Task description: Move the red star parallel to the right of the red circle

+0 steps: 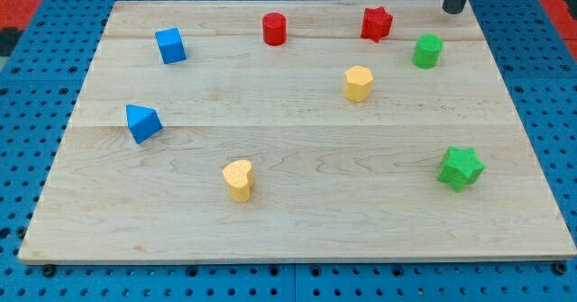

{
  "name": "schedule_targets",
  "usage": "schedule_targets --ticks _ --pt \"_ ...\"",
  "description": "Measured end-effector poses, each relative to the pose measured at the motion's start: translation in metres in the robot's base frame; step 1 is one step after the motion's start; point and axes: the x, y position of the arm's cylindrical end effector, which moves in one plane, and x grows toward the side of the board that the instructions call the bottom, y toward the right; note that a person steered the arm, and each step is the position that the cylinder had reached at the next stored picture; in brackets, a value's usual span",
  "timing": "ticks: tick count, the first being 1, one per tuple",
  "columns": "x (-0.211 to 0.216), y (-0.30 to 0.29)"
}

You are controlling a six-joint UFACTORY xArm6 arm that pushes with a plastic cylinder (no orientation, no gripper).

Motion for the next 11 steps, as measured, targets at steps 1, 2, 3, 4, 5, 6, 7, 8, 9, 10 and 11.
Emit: schedule_targets --ticks 1,2,3,4,5,6,7,8,9,10,11 --pt "0.000 -0.006" --pt "0.040 -0.038" --pt "0.063 -0.110" --pt "0.063 -0.109" --pt "0.057 -0.102" --pt "0.040 -0.085" --pt "0.015 -0.113" --pt "0.015 -0.113" --pt "0.014 -0.113" --pt "0.014 -0.119" --pt "0.014 -0.120"
